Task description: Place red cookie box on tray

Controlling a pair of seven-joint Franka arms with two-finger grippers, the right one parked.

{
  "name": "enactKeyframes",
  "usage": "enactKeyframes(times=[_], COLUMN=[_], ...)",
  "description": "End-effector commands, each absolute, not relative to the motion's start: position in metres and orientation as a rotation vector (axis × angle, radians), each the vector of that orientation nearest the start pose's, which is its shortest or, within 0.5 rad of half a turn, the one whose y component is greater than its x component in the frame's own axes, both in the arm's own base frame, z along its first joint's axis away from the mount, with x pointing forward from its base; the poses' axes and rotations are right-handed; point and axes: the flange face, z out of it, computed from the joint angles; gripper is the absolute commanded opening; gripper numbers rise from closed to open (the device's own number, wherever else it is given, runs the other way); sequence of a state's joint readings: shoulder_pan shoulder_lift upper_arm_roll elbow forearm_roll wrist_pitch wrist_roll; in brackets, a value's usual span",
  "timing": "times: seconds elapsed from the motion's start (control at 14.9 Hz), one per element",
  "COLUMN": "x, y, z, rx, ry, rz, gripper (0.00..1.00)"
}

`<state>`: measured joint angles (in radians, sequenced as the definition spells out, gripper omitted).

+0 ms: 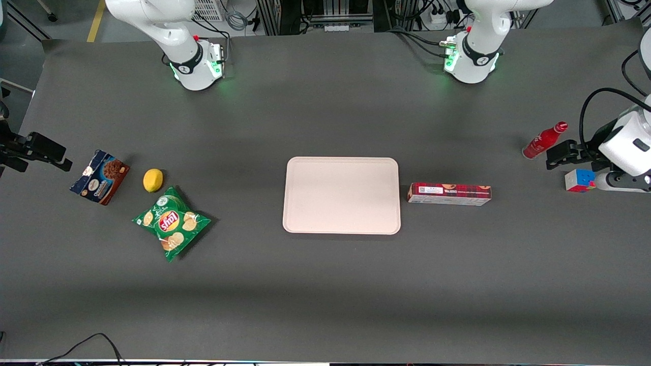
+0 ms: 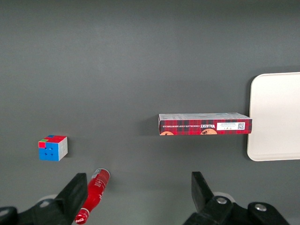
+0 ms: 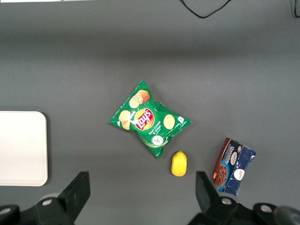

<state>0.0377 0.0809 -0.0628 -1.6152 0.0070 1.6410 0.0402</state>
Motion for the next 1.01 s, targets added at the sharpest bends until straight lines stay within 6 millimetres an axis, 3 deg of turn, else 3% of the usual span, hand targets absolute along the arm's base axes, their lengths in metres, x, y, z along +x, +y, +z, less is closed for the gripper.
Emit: enactKeyframes(times=[0.0,0.94], x=[0.5831,0.5777], y=[-0.0134,-0.0115], z=[0.5678,0.5622], rx=[-3.134,-3.131], ry=[0.124,0.119], rz=[0.101,0.178], gripper=[1.0,1.0])
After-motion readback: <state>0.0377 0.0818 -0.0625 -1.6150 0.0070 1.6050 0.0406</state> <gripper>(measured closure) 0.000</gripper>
